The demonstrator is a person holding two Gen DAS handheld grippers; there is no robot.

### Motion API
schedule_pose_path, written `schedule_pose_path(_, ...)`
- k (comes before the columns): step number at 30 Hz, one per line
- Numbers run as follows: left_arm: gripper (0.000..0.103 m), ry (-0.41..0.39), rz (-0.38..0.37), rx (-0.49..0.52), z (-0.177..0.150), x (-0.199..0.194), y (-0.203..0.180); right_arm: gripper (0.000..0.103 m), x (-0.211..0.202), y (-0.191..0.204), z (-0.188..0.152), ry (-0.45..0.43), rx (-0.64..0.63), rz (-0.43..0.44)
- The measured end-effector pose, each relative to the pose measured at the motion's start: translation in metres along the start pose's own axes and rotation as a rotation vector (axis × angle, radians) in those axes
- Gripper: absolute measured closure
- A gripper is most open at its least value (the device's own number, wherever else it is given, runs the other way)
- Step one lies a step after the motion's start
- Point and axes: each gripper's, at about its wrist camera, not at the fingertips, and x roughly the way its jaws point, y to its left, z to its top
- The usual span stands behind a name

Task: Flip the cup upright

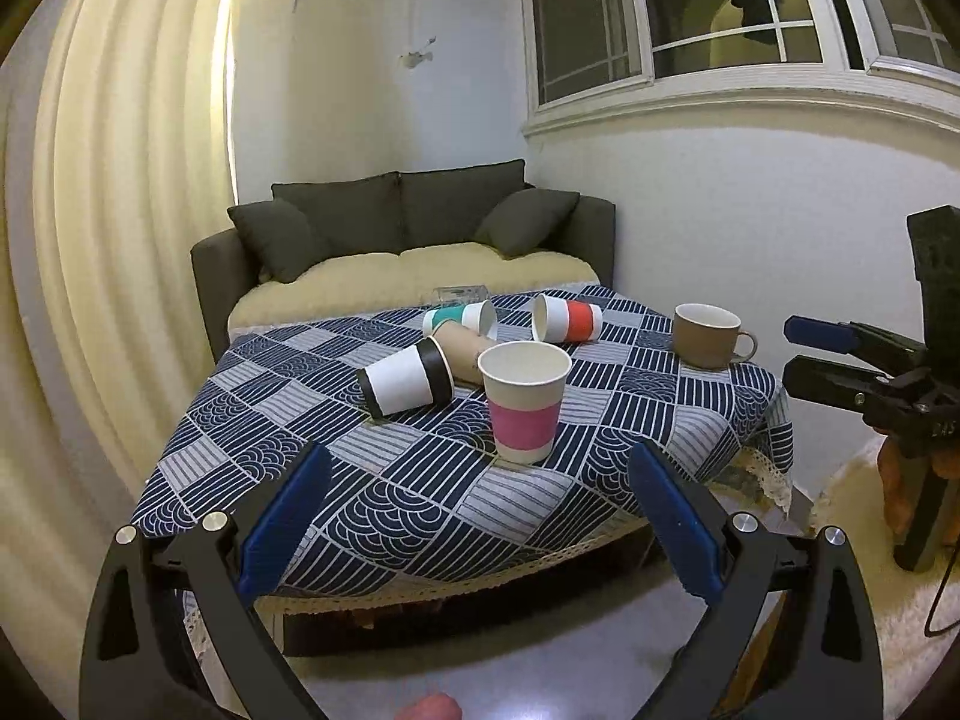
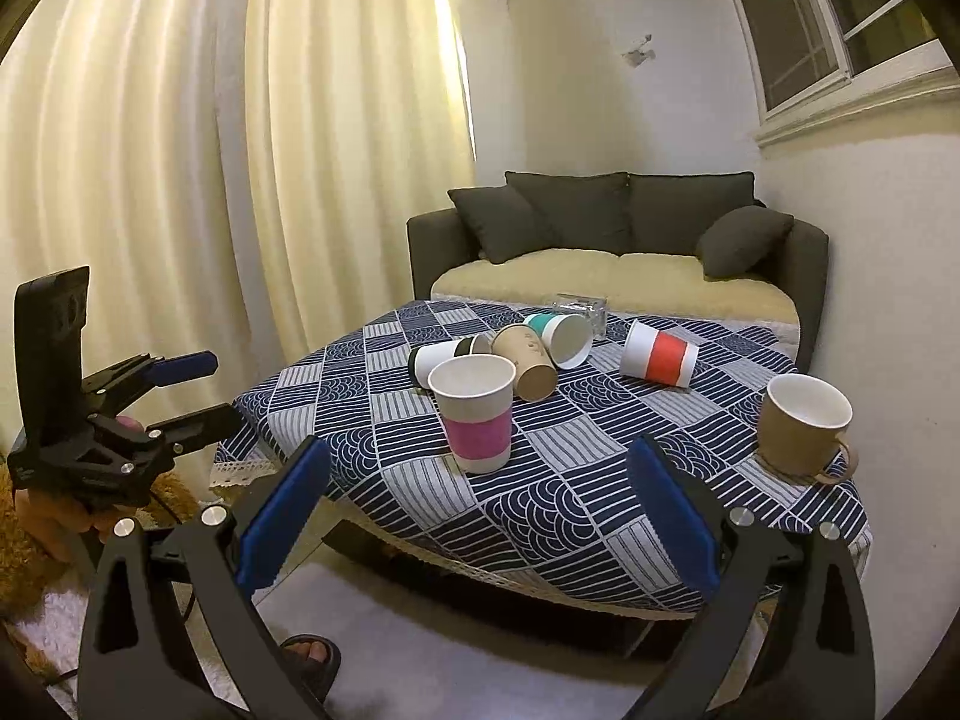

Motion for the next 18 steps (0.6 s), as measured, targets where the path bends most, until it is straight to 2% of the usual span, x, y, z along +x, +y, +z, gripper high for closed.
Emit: schedule_pose_path(18, 0.006, 0.014, 0.011, -0.006, 0.0000, 0.0029, -0.0003, 0.005, 0.0021, 0.0016, -0.0012, 0.007, -0.001, 0.000)
